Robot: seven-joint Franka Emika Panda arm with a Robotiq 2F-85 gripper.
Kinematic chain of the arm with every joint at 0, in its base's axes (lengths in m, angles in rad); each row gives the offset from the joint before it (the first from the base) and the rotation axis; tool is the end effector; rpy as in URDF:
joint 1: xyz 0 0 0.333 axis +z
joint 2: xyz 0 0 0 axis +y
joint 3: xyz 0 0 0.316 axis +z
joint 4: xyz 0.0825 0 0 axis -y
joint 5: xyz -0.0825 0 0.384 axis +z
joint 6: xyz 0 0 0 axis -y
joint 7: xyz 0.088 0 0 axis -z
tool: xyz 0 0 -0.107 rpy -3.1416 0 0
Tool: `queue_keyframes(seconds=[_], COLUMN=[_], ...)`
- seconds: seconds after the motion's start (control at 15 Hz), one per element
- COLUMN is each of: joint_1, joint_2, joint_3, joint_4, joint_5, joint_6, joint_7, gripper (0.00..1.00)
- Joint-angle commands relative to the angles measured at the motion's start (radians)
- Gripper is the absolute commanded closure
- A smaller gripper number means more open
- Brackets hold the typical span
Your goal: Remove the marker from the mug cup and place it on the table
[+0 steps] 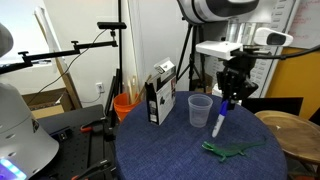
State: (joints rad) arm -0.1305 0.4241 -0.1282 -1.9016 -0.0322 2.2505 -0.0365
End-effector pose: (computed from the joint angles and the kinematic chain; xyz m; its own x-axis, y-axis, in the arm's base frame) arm 0.6014 -0.1561 0.2728 0.9783 -0.1927 -0.0760 -0.1873 -0.9796 0.0733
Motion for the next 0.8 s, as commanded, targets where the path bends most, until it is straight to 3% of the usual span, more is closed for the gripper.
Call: queue_keyframes(seconds=[0.0,0.13,0.27,0.67,0.73], joint_1=[0.001,0.001,0.001,-0.001,-0.004], joint_2=[0.051,0.065,0.070,0.037,0.025], joint_3=[0.000,0.001,0.004,0.024,0.032], joint_4=[0.055,0.066,0.071,0.056,0.048], joint_5=[-0.012,-0.012,-0.010,0.004,0.010], joint_6=[-0.012,-0.013,-0.015,0.001,0.006], joint_7=[0.021,0.021,0.016,-0.007,-0.022], gripper=[0.94,0.49,0.47,0.02,0.00])
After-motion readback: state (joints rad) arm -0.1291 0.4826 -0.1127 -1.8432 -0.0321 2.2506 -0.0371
